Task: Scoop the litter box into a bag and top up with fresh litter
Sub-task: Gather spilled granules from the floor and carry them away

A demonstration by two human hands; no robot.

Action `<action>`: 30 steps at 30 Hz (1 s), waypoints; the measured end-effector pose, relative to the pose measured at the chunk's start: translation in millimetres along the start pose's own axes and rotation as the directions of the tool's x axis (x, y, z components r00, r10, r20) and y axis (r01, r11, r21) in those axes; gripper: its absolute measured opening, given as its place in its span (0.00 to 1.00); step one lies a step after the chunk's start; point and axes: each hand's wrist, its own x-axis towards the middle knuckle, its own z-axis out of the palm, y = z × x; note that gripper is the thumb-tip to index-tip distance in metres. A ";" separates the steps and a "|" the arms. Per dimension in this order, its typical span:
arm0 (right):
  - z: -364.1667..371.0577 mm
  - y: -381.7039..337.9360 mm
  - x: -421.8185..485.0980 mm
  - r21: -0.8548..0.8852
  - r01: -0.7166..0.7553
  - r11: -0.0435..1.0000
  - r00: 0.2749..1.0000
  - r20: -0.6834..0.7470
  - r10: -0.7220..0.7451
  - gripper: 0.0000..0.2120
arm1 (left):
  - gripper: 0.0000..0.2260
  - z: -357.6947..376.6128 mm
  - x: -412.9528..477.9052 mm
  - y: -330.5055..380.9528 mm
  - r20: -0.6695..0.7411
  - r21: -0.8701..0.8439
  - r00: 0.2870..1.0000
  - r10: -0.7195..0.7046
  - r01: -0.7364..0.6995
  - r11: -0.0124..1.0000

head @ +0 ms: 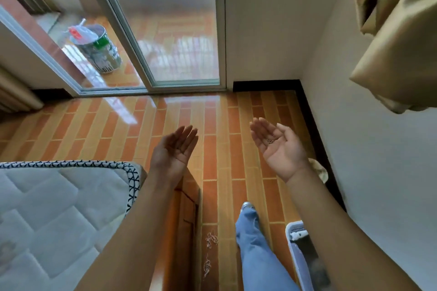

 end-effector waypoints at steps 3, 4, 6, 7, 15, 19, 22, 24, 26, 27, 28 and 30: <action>21.6 -24.9 53.8 -0.028 -0.048 0.998 0.999 0.012 0.048 0.16 | 0.14 26.1 41.9 9.5 -0.050 -0.021 0.998 0.048 -0.049 0.999; 30.8 -34.0 71.7 -0.032 -0.061 0.998 0.998 0.018 0.062 0.17 | 0.16 36.7 54.9 12.7 -0.061 -0.039 0.996 0.063 -0.065 0.997; 48.9 -50.3 105.8 -0.040 -0.091 0.995 0.995 0.035 0.093 0.17 | 0.19 54.9 78.0 20.4 -0.091 -0.074 0.992 0.086 -0.093 0.993; 57.9 -57.2 122.5 -0.054 -0.108 0.993 0.993 0.044 0.111 0.17 | 0.18 63.2 88.7 25.3 -0.106 -0.088 0.989 0.099 -0.108 0.990; 132.8 -74.0 236.8 -0.125 -0.212 0.969 0.970 0.092 0.224 0.15 | 0.15 92.6 158.1 76.2 -0.208 -0.161 0.955 0.210 -0.245 0.956; 168.8 -59.2 289.7 -0.156 -0.271 0.950 0.952 0.100 0.288 0.13 | 0.13 86.5 199.8 110.8 -0.252 -0.209 0.933 0.256 -0.311 0.927; 200.3 -43.3 335.9 -0.182 -0.306 0.935 0.939 0.102 0.327 0.13 | 0.14 75.9 237.3 142.4 -0.280 -0.247 0.915 0.290 -0.361 0.899; 226.0 -29.8 370.3 -0.204 -0.326 0.923 0.931 0.103 0.352 0.14 | 0.14 69.7 264.3 169.0 -0.299 -0.258 0.902 0.311 -0.390 0.884; 255.3 -14.1 403.5 -0.229 -0.348 0.909 0.922 0.094 0.377 0.16 | 0.14 65.7 290.3 200.5 -0.327 -0.267 0.887 0.325 -0.417 0.869; 270.1 -6.4 418.9 -0.243 -0.360 0.901 0.916 0.093 0.391 0.16 | 0.14 64.4 301.8 216.7 -0.344 -0.268 0.879 0.329 -0.428 0.863; 284.4 0.5 434.5 -0.255 -0.369 0.894 0.910 0.096 0.404 0.16 | 0.14 64.0 313.1 234.0 -0.356 -0.270 0.873 0.333 -0.437 0.858; 313.9 14.1 463.7 -0.266 -0.380 0.886 0.900 0.116 0.421 0.17 | 0.15 66.1 333.9 268.3 -0.375 -0.266 0.859 0.348 -0.460 0.847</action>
